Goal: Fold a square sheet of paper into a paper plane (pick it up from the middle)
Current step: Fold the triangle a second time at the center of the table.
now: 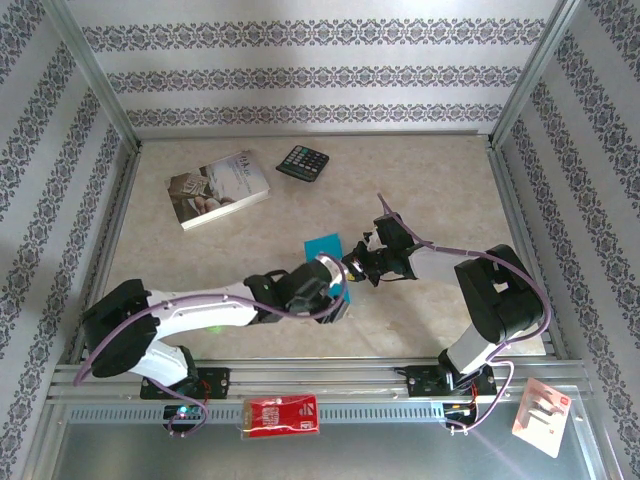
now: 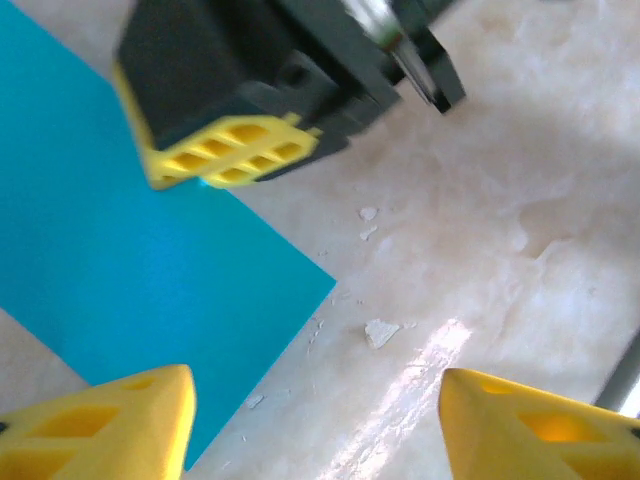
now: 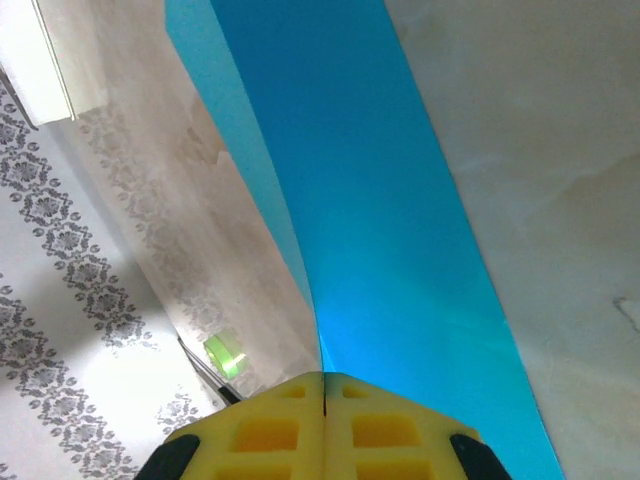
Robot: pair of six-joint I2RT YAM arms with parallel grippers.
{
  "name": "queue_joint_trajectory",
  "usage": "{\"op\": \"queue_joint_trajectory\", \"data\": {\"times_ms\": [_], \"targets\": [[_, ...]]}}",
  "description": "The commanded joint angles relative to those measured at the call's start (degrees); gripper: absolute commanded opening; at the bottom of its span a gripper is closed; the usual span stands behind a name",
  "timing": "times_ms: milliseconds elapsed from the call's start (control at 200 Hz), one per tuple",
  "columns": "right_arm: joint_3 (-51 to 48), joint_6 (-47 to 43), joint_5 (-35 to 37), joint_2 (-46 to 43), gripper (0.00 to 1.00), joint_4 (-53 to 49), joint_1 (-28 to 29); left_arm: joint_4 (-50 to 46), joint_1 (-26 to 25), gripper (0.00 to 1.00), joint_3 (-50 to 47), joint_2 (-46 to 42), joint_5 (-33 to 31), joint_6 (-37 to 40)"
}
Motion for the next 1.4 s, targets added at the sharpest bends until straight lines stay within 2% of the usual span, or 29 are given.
{"op": "queue_joint_trajectory", "data": {"times_ms": [0, 115, 250, 390, 510, 650, 999, 1109, 1399], "targets": [[-0.4, 2.5, 0.3, -0.3, 0.04, 0.9, 0.8, -0.5, -3.9, 0.71, 2.2, 3.8, -14.1, 7.3], [-0.6, 2.5, 0.1, 0.0, 0.04, 1.4, 0.8, -0.4, -5.6, 0.73, 4.2, 7.5, -19.2, 9.0], [-0.9, 2.6, -0.1, 0.8, 0.04, 2.2, 0.8, -0.3, -5.7, 0.74, 6.0, 10.2, -22.1, 10.0], [-0.9, 2.6, -0.3, 1.4, 0.04, 2.7, 0.7, 0.1, -5.7, 0.69, 6.7, 11.7, -23.0, 11.2], [-1.1, 2.4, -0.3, 1.9, 0.04, 3.0, 0.5, 0.4, -5.7, 0.58, 6.9, 11.8, -22.5, 11.1], [-1.3, 2.4, -0.1, 2.0, 0.04, 3.0, 0.3, 0.6, -5.6, 0.38, 6.8, 11.5, -21.5, 11.1], [-1.6, 2.3, 0.2, 1.9, 0.04, 3.0, 0.1, 1.5, -5.5, 0.10, 6.2, 11.4, -20.3, 9.8], [-1.7, 2.3, 0.3, 1.6, 0.06, 3.0, -0.2, 2.3, -4.8, 0.00, 5.4, 10.6, -18.6, 9.3], [-2.2, 2.1, 0.5, -0.1, 0.10, 2.9, -0.7, 7.5, 0.1, 0.00, 0.6, 6.1, -6.1, 6.1]]}}
